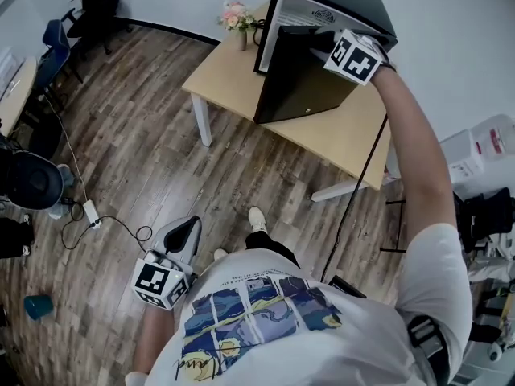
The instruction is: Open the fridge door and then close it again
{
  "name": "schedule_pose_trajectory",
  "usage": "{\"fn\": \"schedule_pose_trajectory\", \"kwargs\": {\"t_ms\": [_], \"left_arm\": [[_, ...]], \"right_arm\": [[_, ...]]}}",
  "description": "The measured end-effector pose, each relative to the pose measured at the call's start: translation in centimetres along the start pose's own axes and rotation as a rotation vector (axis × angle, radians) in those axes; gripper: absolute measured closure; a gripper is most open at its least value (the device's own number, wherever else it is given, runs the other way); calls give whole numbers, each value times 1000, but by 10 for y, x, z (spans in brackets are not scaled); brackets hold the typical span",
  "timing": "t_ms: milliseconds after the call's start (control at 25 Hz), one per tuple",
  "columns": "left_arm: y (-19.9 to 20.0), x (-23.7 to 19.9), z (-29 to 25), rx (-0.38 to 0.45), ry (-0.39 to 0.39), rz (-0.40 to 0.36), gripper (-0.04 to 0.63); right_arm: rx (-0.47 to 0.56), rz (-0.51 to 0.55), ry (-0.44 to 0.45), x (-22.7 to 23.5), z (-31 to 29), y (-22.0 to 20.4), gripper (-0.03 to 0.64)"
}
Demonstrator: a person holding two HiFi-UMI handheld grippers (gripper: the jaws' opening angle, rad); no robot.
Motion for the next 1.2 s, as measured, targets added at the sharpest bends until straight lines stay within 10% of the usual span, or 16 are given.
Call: {"fn": "schedule_pose_trajectory", "kwargs": {"t_ms": [1200], "left_arm": [[-16, 9, 22, -14, -80, -20, 588]], "right_arm": [[-74, 82, 1, -60, 66, -10, 531]]}}
Point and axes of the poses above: the fingertips, and each gripper's own axes: z backward along the fingers, x to its right, y out of its top, the point moved 8 cm from there along z, backward along the fingers, and after that the axes turned 14 degrees about z, right-handed, at the moved point
